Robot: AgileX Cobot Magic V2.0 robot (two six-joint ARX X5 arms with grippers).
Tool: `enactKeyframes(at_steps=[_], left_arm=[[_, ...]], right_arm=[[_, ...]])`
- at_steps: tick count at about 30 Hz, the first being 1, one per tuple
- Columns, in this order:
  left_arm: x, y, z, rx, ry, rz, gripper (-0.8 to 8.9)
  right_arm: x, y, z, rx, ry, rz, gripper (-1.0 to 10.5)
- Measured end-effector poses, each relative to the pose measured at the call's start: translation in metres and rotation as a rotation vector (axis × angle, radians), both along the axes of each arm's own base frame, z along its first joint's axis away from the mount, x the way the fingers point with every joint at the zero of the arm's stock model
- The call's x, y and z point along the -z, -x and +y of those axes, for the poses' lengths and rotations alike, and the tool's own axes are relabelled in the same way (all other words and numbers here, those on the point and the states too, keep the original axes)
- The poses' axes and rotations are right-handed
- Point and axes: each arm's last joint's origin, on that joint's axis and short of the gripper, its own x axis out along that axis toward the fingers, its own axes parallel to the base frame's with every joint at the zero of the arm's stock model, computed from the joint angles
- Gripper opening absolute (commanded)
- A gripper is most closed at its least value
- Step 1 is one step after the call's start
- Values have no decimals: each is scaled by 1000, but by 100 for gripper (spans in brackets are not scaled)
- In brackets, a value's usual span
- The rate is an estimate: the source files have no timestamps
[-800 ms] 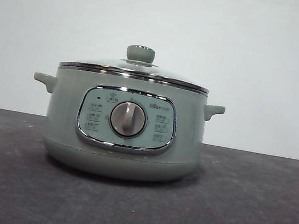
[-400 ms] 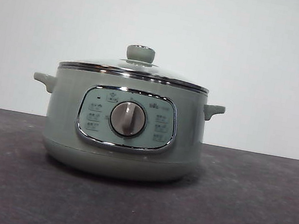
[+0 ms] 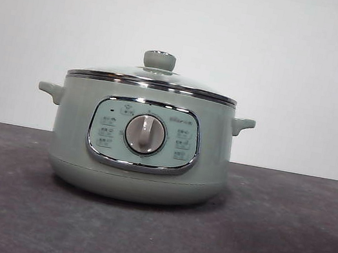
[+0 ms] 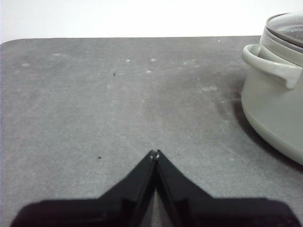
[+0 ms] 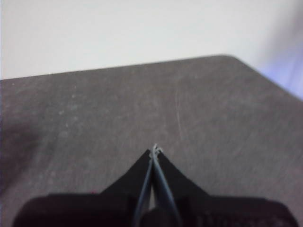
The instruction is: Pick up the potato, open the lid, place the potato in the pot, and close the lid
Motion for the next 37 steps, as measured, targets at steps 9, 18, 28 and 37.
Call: enactKeyframes(at_steps=[9,18,28,37], left_arm=[[0,0,0,0,0,0,0],[0,0,0,0,0,0,-1],[0,0,0,0,0,0,0],[0,0,0,0,0,0,0]], right_arm=[[45,-1,0,2,-11,1,2],[47,0,0,-15,92,40,2],[47,0,0,-20,121,43,2],[47,0,0,-20,122,43,2]])
